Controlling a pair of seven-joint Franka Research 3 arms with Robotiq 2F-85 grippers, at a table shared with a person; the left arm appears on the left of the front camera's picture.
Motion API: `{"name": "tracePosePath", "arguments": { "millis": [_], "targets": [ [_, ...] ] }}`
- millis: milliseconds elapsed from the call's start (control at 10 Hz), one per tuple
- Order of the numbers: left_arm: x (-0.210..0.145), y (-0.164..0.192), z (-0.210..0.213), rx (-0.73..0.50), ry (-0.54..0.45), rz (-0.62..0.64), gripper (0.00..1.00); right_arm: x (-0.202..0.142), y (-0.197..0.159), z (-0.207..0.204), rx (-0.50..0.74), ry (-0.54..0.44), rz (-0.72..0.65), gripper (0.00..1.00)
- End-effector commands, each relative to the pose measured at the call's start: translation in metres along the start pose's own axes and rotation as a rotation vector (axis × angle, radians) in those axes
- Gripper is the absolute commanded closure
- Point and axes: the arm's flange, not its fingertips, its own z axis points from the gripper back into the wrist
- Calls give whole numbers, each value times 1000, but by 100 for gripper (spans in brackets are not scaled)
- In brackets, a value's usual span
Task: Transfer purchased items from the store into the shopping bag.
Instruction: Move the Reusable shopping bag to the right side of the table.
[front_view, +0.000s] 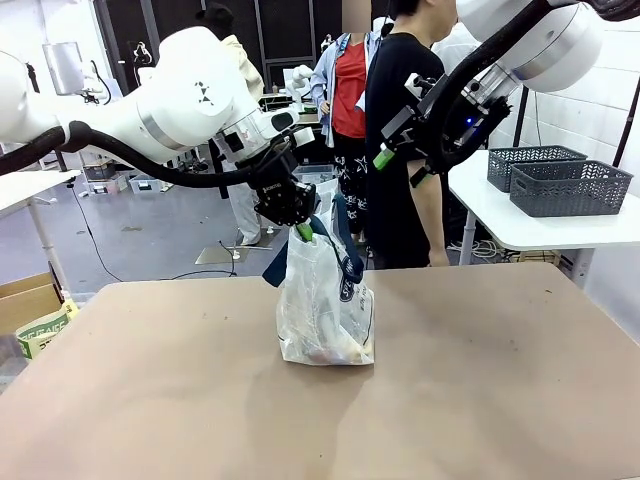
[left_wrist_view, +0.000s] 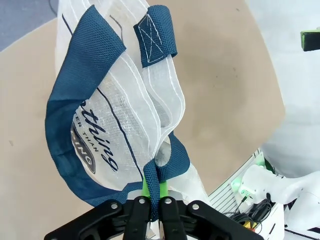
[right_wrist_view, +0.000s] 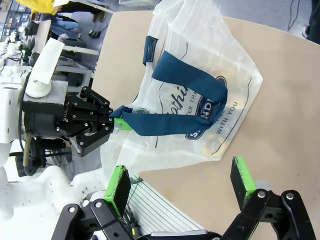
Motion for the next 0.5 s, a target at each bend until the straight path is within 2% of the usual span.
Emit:
{"name": "tracePosePath", "arguments": {
  "millis": [0,200,400],
  "targets": [
    [-1,-6,2,43,0,14,100,0,1,0,-4,-9,-14,0],
    [2,-10,5,54,9,12,100,0,1,0,-4,-9,-14,0],
    [22,-15,16,156,75,60,100,0,1,0,-4,-9,-14,0]
  ]
}}
